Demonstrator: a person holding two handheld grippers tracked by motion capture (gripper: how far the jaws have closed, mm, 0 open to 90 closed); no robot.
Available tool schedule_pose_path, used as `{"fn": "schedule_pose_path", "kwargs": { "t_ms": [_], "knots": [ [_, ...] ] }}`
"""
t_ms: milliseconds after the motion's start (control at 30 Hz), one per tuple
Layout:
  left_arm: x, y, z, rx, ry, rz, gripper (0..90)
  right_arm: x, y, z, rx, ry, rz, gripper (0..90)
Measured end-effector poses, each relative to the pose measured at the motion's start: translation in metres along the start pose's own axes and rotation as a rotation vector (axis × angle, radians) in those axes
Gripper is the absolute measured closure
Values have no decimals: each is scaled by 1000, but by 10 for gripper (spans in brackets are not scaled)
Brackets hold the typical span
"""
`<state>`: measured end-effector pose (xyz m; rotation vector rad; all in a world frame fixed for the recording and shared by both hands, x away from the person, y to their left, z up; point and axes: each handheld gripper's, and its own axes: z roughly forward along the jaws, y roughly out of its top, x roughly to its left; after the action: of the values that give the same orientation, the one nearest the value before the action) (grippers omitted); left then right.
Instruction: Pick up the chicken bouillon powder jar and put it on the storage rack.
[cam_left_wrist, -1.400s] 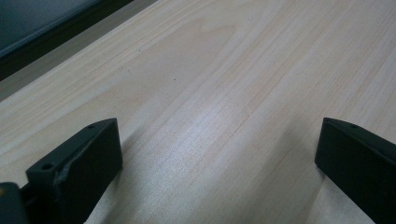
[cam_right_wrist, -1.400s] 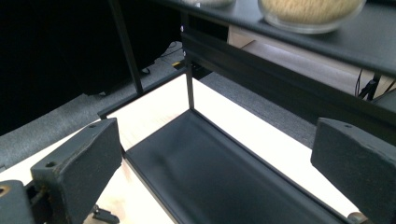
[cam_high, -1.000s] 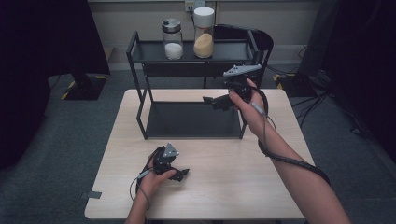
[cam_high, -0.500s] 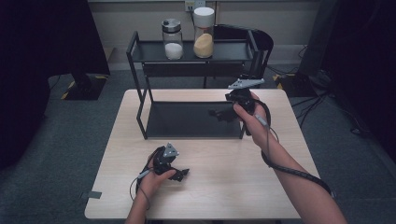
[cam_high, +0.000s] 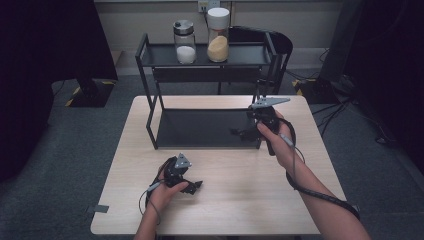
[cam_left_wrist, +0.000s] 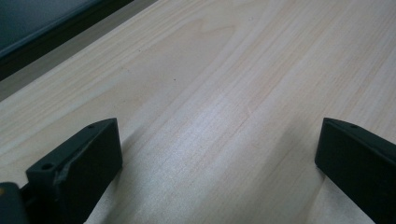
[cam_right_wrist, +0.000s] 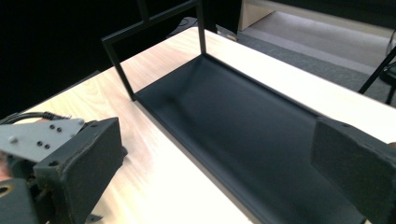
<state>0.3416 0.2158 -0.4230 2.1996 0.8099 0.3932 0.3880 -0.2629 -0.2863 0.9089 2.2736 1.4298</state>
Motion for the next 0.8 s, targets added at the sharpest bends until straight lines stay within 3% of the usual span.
{"fn": "schedule_pose_path", "kwargs": {
  "t_ms": [800],
  "knots": [
    [0,0,0,0,0,0,0,-7,-59,-11,28,21,29,20]
  ]
}}
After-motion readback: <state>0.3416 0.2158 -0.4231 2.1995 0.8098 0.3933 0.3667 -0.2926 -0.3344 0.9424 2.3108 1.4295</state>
